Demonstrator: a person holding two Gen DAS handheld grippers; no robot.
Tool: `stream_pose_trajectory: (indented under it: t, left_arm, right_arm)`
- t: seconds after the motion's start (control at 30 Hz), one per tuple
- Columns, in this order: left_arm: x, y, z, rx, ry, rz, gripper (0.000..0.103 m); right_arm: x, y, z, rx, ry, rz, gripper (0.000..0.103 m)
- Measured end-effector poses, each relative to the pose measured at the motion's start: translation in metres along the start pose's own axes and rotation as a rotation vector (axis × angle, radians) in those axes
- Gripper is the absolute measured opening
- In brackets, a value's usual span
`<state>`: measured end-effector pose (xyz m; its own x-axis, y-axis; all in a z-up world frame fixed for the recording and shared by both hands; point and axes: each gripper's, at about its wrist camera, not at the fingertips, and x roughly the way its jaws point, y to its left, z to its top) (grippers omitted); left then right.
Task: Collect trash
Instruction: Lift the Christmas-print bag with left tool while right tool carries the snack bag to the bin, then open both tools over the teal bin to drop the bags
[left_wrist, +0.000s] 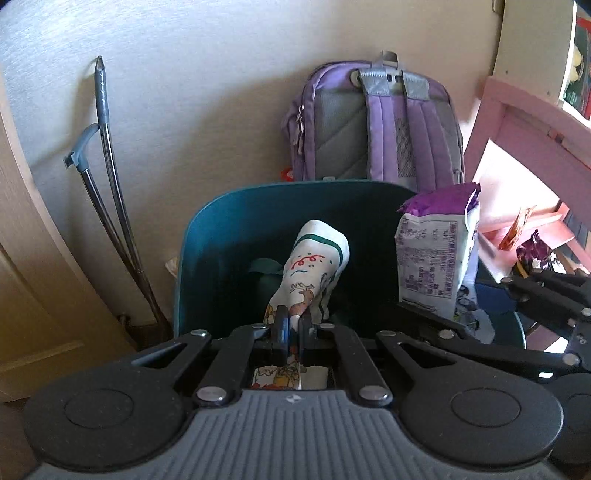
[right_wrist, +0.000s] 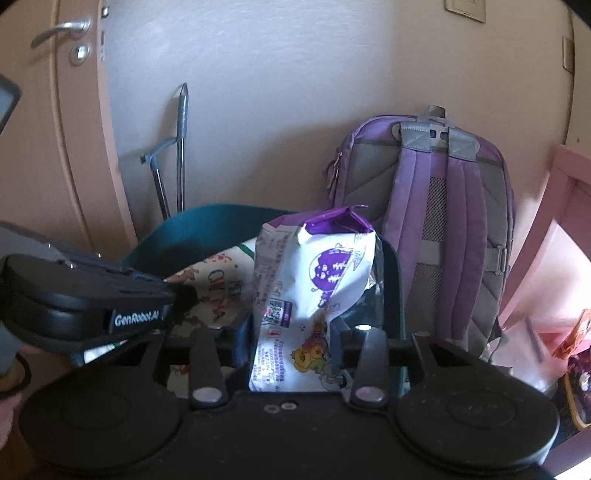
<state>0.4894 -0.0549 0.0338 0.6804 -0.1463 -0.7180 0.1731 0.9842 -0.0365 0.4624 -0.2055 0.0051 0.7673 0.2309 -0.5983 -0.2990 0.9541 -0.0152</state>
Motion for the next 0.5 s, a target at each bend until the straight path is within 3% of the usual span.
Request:
stream_pose_trajectory:
  t: [0.37, 0.5]
  left_arm:
    - [-0.019, 0.002, -0.005, -0.03, 0.02, -0.028, 0.007]
    - [-0.03, 0.001, -0.007, -0.028, 0.01, -0.02, 0.023]
  right_arm:
    - [-0.028, 0.007, -0.001, -0.046, 0.017, -0.001, 0.056]
    - [-0.037, 0.011, -0.001, -0.06, 0.027, -0.004, 0.058]
